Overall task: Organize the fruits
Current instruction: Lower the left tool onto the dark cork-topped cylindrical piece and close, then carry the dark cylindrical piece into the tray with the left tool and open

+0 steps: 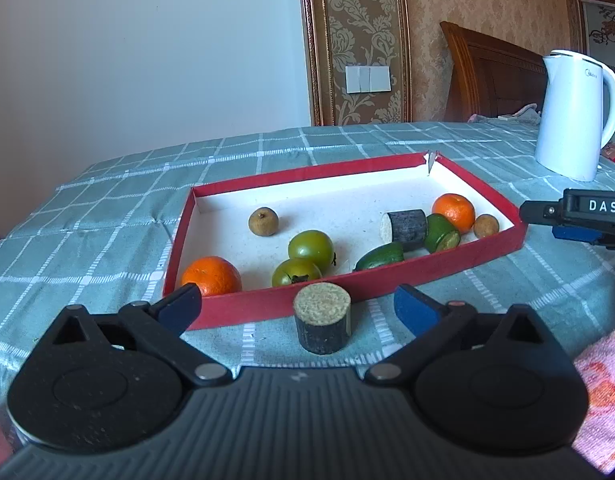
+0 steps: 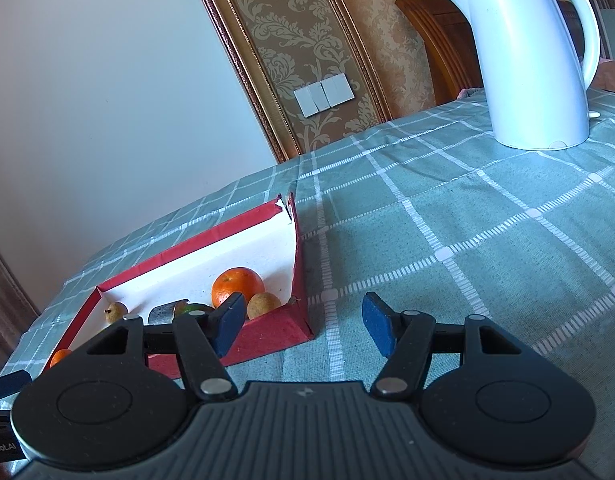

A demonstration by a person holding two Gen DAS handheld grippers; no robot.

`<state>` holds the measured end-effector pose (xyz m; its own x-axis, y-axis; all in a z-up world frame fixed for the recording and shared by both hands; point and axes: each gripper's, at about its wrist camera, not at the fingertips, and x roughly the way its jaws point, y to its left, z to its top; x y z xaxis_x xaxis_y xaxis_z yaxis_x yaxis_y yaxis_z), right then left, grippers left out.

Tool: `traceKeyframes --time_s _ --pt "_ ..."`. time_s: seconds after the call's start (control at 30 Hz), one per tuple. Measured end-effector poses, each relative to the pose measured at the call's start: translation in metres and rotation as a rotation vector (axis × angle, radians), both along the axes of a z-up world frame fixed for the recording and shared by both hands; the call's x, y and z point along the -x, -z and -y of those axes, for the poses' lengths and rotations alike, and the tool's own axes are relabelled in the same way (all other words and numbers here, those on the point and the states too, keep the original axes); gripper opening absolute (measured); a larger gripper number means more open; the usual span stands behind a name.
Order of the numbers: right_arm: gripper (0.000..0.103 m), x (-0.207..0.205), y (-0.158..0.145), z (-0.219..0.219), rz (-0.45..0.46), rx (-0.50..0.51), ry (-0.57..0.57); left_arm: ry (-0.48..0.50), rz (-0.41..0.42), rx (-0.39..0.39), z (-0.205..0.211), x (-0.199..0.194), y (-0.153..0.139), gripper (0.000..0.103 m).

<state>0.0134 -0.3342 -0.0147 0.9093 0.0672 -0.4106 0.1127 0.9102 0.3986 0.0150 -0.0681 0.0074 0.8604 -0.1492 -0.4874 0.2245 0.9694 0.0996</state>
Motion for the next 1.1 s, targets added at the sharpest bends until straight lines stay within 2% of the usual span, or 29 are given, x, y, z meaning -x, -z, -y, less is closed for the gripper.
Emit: traceKeyframes --time_s 0.07,0.3,0.37,0.43,0.6,0.67,0.7,0.73,1.1 --pt "0.064 0.0 0.0 0.0 0.0 0.001 0.0 -0.002 -0.031 0.005 0.0 -0.005 0.004 0.091" --pt "0.064 -0.001 0.0 -0.002 0.0 -0.004 -0.004 -0.032 -0.088 0.042 -0.007 -0.017 0.014 0.084" --pt "0.064 -0.001 0.0 -0.002 0.0 -0.004 -0.003 -0.031 -0.086 0.045 -0.008 -0.017 0.013 0.079" --pt "0.064 -0.001 0.0 -0.002 0.0 -0.005 -0.003 -0.02 -0.097 0.046 -0.007 -0.018 0.014 0.066" --pt "0.064 -0.001 0.0 -0.002 -0.001 -0.005 -0.004 0.014 -0.099 0.051 -0.005 -0.015 0.014 0.052" --pt "0.064 -0.001 0.0 -0.001 0.0 -0.005 -0.003 0.029 -0.096 0.052 -0.003 -0.014 0.014 0.042" --pt "0.064 -0.001 0.0 -0.002 0.0 -0.005 -0.003 0.035 -0.094 0.049 -0.002 -0.013 0.014 0.033" --pt "0.064 -0.001 0.0 -0.001 0.0 -0.006 -0.004 0.037 -0.093 0.046 -0.002 -0.012 0.014 0.031" --pt "0.064 -0.001 0.0 -0.001 0.0 -0.007 -0.004 0.014 -0.073 0.066 -0.013 -0.003 0.001 0.031"
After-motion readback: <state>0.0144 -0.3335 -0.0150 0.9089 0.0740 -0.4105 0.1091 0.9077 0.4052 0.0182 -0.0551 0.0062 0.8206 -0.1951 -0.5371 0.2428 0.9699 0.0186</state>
